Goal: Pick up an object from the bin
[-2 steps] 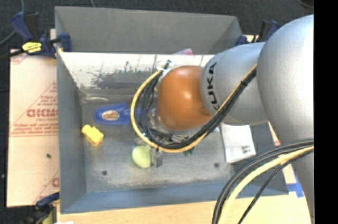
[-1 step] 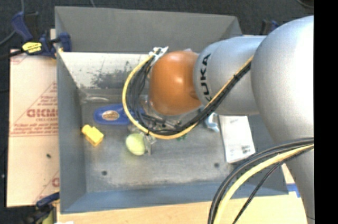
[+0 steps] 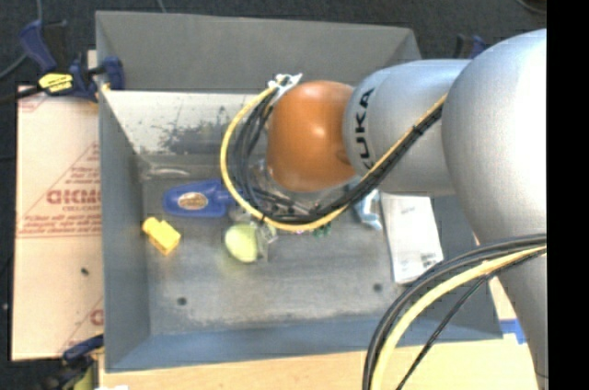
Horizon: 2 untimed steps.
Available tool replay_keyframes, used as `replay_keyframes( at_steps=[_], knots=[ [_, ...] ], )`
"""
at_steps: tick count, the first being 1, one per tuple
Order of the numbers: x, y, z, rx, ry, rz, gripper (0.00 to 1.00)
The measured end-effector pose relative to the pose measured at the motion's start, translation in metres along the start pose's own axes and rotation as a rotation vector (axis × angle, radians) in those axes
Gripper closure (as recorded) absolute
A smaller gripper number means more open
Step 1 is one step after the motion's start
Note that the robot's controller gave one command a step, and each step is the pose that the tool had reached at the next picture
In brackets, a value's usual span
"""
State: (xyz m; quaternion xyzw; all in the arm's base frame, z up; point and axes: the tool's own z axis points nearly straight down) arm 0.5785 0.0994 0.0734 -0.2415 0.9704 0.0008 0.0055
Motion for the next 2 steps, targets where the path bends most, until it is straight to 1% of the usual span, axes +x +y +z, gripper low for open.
replay_keyframes(
  at_steps=[1,2],
  knots=[
    [-0.018,0.01,0.002,0.002,-0.007,-0.06,1.0],
    [-0.02,-0.008,0.003,0.003,-0.012,-0.043,1.0]
  ],
)
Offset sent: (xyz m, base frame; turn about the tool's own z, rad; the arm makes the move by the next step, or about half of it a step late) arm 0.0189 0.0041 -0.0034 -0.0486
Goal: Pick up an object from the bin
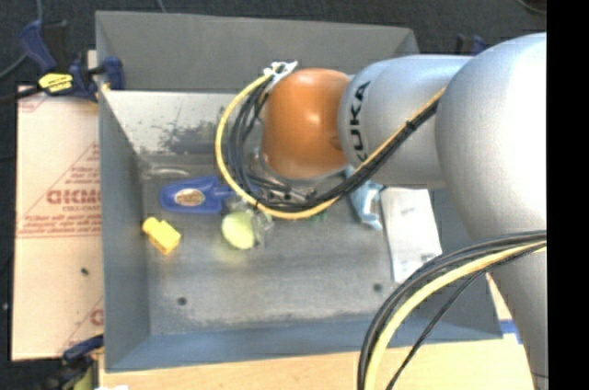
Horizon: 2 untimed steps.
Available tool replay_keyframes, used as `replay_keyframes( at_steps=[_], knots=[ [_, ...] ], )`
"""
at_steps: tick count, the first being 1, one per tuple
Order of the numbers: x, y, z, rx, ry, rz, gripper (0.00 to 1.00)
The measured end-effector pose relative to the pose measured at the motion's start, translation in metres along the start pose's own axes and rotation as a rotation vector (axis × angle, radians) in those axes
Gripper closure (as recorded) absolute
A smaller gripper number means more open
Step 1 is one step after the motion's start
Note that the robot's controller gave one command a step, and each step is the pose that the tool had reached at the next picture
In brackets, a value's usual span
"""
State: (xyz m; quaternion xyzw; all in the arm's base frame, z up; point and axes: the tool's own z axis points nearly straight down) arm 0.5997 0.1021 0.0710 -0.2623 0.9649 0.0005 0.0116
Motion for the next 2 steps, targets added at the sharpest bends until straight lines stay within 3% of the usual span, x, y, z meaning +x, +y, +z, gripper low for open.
replay_keyframes(
  at_steps=[1,2],
  knots=[
    [-0.002,0.017,0.0,-0.001,0.003,-0.037,1.0],
    [-0.03,-0.006,-0.021,0.003,-0.006,-0.04,1.0]
  ],
)
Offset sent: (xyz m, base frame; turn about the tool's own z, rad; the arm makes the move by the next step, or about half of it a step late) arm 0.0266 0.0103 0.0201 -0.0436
